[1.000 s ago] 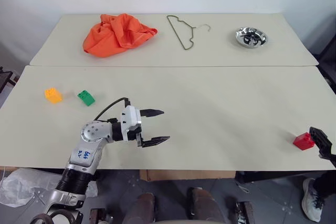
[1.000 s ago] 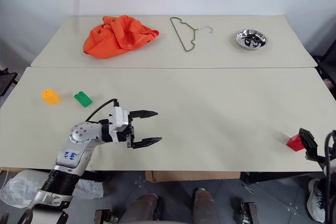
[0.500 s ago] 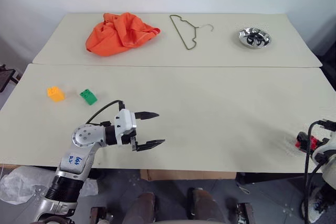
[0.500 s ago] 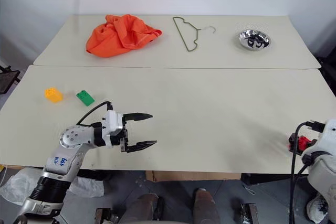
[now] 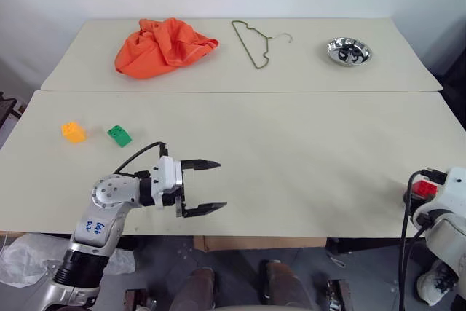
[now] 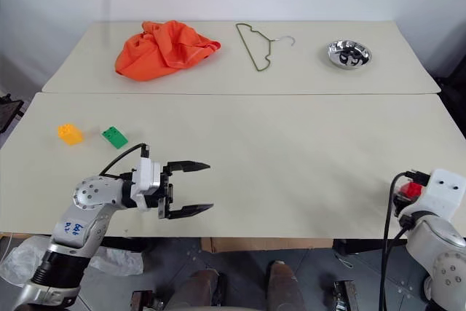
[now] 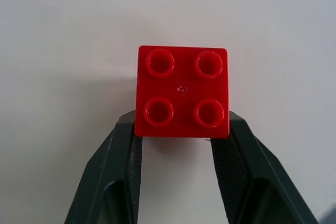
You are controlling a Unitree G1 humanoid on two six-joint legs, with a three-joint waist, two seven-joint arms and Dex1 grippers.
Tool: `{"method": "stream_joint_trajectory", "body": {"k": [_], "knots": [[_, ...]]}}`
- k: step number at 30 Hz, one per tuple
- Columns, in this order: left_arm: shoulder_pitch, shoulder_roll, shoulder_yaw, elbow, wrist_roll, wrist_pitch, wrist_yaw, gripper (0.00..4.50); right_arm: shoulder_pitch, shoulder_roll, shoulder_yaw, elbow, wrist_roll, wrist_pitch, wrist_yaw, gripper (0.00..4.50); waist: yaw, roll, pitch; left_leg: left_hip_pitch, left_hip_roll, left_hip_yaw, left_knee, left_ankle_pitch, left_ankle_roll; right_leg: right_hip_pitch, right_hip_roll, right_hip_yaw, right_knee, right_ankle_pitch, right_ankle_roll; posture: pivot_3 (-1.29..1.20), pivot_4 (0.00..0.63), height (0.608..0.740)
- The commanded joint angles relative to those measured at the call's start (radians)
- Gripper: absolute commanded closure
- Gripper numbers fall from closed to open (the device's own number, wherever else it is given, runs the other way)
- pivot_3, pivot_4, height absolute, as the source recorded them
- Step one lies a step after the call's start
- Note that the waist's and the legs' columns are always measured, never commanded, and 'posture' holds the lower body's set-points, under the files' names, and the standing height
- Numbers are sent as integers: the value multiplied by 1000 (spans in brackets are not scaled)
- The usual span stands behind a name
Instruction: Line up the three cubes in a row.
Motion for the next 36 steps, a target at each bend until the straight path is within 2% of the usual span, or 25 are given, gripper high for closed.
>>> {"method": "stream_joint_trajectory", "body": {"k": [1,4,6,8,10,13,17,22,25,35,36], "knots": [[7,-10,17,-21,1,-8,29,0,-26,-82,107,-34,17,-167,358,3024,-8,0,0,0,0,0,0,-1,1,0,0,0,0,0,0,0,150,740],[40,-42,57,2,25,-27,121,0,-42,-229,281,0,-33,-346,820,3024,-9,0,0,0,1,0,0,-1,2,0,2,-2,-1,0,0,0,150,740],[77,-51,82,15,48,-52,166,0,-103,-345,411,72,-56,-360,1052,3024,-14,-1,1,1,2,1,0,-2,3,1,3,-5,-2,0,0,0,150,740],[129,-48,104,16,72,-76,194,0,-222,-417,538,164,-77,-348,1229,3024,-15,-4,3,1,2,1,0,-2,3,1,2,-9,-2,0,1,0,150,740],[183,-46,131,2,79,-85,220,0,-360,-452,690,260,-184,-418,1387,3024,-16,-6,4,1,2,1,1,-2,3,1,1,-10,-3,0,0,0,150,740],[252,-40,164,-38,88,-90,253,0,-578,-438,944,448,-442,-607,1579,3024,-18,-5,4,1,3,1,1,-2,2,1,1,-10,-4,0,0,0,150,740],[315,-46,203,-97,95,-89,309,0,-734,-332,1080,629,-599,-754,1678,3024,-7,-6,5,-1,3,-1,0,0,-5,0,1,-11,-7,0,0,0,150,740],[370,-52,213,-137,105,-93,340,0,-787,-253,1106,746,-699,-846,1687,3024,-2,-6,4,-15,2,-7,4,-2,-6,-7,-1,-14,-8,0,-1,0,150,740],[408,-59,231,-163,106,-98,363,0,-816,-205,1094,788,-739,-868,1651,3024,-10,-6,4,-15,1,-7,4,-2,-6,-7,-1,-17,-9,0,-1,0,150,740],[401,-43,236,-163,104,-87,378,0,-774,-189,1061,694,-775,-805,1638,3024,-6,-6,4,-13,3,-7,4,0,-9,-7,0,-16,-6,0,-1,0,150,740],[397,-42,236,-161,104,-86,378,0,-774,-186,1055,692,-777,-809,1630,2674,-7,-6,4,-14,3,-7,4,0,-9,-7,0,-16,-6,0,-1,0,150,740]]}}
